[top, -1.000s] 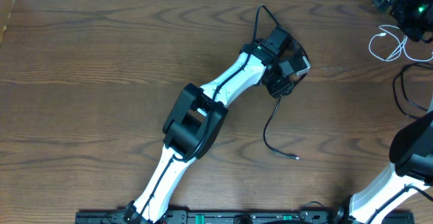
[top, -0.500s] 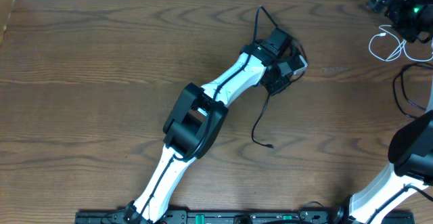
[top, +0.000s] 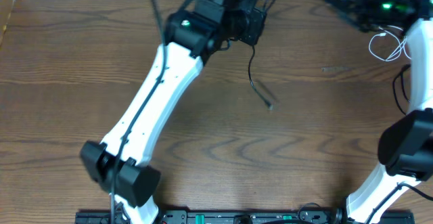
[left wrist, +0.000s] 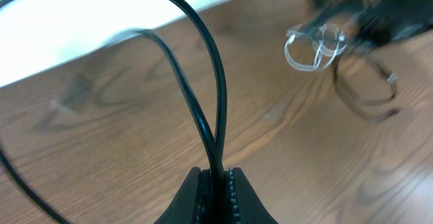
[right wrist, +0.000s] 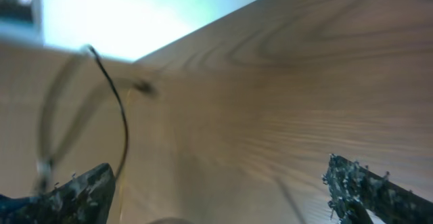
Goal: Untangle cables
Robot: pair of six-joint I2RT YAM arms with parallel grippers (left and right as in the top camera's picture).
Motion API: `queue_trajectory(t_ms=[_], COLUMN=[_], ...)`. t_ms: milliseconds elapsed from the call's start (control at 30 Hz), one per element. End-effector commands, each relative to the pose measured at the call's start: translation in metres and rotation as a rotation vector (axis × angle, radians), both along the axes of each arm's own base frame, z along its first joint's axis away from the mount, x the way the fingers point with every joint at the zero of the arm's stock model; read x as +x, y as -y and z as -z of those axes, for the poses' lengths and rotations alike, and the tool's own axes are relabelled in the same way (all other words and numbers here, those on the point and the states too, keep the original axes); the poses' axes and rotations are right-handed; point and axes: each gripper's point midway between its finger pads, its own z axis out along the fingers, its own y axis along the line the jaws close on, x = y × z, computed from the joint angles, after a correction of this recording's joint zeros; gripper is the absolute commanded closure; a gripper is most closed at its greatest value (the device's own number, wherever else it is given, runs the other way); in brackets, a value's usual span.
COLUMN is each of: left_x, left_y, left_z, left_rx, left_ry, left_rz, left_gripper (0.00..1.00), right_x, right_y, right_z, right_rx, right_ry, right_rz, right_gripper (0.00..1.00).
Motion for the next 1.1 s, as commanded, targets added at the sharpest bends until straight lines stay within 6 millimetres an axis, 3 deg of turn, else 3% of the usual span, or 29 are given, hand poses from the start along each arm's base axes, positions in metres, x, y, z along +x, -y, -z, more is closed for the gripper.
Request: queue_trajectory(t_ms=[0, 100, 200, 433, 600, 667, 833, 1067], left_x=[0.006, 0.013, 0.013, 0.013, 0.01, 0.007, 0.006, -0.001], left_y=[-0.014, -0.031, -0.037, -0.037, -0.034, -0.03, -0.027, -0.017], left_z=[0.002, 0.008, 0.018, 0.028, 0.028, 0.028, 0.027, 0.027], left_rx=[-0.088, -0.165, -0.137, -0.081, -0.089, -0.1, -0.103, -0.099], left_ry=[-0.116, -0.238, -0.258, -0.241, -0.251, -0.259, -0.261, -0.262], left_rz=[-0.139, -0.276, -0.281, -0.237, -0.221, -0.2, -0.19, -0.165], left_gripper=[0.93, 0.93, 0.92, 0.92, 0.92, 0.92, 0.92, 0.93], right_x=[-0.013, -0.017, -0.023, -0.032, -0.027, -0.023, -0.016, -0.016], right_y=[-0.052, -0.092, -0.119, -0.152, -0.17, -0.177, -0.195, -0.207], right_z=[-0.025, -0.031, -0.034, -0.028, -0.018, -0.018, -0.023, -0.023], right_rx=[0.041, 0.038, 0.039, 0.061, 0.004, 0.001, 0.011, 0.003], right_ry=[0.064, 0.113, 0.135, 0.049, 0.0, -0.005, -0.009, -0.02], right_rz=[-0.129, -0.214, -0.27, -0.278, -0.196, -0.162, -0.089, -0.048], right_gripper=[0.02, 0.02, 0.02, 0.02, 0.08, 0.14, 0.42, 0.64])
